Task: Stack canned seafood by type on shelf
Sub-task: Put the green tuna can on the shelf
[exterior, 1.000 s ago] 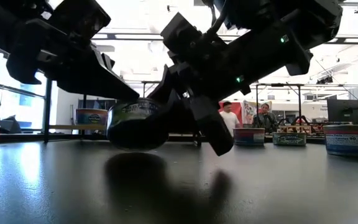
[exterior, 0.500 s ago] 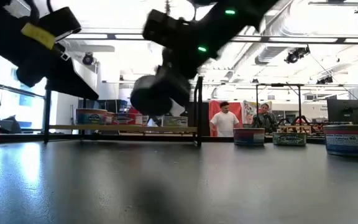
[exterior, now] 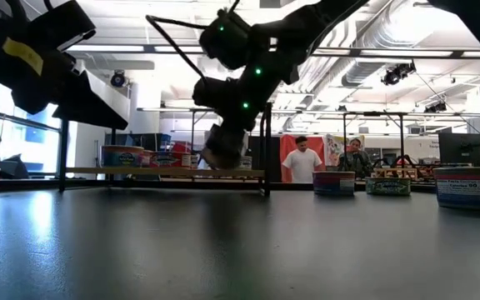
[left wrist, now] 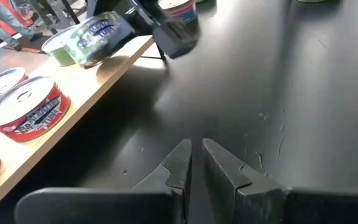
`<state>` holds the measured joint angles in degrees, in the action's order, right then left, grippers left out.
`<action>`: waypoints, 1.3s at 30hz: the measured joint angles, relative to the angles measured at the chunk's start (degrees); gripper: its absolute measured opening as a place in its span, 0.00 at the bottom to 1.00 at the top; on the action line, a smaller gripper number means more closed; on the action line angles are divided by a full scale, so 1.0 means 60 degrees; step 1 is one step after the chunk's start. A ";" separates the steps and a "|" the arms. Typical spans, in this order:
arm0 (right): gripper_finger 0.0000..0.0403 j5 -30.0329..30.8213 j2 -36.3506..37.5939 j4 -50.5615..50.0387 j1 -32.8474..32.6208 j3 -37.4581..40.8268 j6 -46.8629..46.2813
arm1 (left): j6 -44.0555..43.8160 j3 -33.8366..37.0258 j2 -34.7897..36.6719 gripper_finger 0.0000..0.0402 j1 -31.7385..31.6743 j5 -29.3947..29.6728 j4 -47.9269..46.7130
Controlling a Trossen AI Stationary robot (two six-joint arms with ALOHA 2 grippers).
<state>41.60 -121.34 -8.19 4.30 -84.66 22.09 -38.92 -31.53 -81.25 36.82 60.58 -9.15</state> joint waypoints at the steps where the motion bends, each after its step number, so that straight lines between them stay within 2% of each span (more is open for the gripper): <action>1: 0.30 0.0003 0.0000 -0.0010 0.0045 0.0000 -0.0098 | 0.0005 0.0000 -0.0003 0.08 0.0007 0.0000 0.0000; 3: 0.38 0.0078 0.0004 -0.0038 0.0082 0.0000 -0.0048 | 0.0004 0.0000 -0.0004 0.08 0.0007 0.0004 -0.0001; 7: 0.60 0.0057 0.0017 -0.0062 0.0051 -0.0011 0.0197 | 0.0003 0.0000 -0.0004 0.08 0.0007 0.0007 -0.0004; 11: 0.69 0.0058 0.0268 -0.0492 0.0005 -0.0018 0.0023 | 0.0004 0.0000 -0.0004 0.08 0.0007 0.0004 0.0010; 15: 0.70 0.0058 0.0592 -0.1097 -0.0034 -0.0033 -0.0795 | 0.0007 0.0006 -0.0001 0.08 0.0007 0.0007 0.0020; 18: 0.71 -0.0084 0.0905 -0.1392 -0.0047 -0.0029 -0.2316 | 0.0011 0.0004 -0.0004 0.08 0.0007 0.0018 0.0056; 21: 0.71 -0.0904 0.1324 -0.1462 -0.0276 -0.0029 -0.3173 | 0.0008 0.0004 -0.0004 0.08 0.0008 0.0017 0.0078; 24: 0.71 -0.1769 0.1657 -0.1342 -0.0869 -0.0016 -0.3588 | 0.0001 0.0004 -0.0004 0.08 0.0018 0.0015 0.0184; 28: 0.71 -0.1948 0.2081 -0.1864 -0.2105 -0.0007 -0.3727 | 0.0036 0.0003 -0.0004 0.08 0.0101 0.0015 0.0535; 31: 0.71 -0.2048 0.2307 -0.2979 -0.3198 -0.0007 -0.4145 | 0.0098 0.0003 -0.0003 0.08 0.0223 0.0012 0.0777; 35: 0.71 -0.3023 0.2496 -0.5204 -0.4721 -0.0007 -0.5074 | 0.0558 0.0004 -0.0004 0.08 0.0269 0.0012 0.1316; 37: 0.71 -0.3317 0.2488 -0.6351 -0.5436 -0.0004 -0.6204 | 0.0846 0.0004 -0.0004 0.08 0.0207 0.0011 0.1776; 39: 0.71 -0.3345 0.2477 -0.7749 -0.6052 0.0000 -0.8065 | 0.1175 0.0004 -0.0003 0.08 -0.0019 -0.0075 0.2294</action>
<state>21.53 -106.48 -54.68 -32.01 -84.66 -26.30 -31.86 -31.51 -81.27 36.70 60.13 4.62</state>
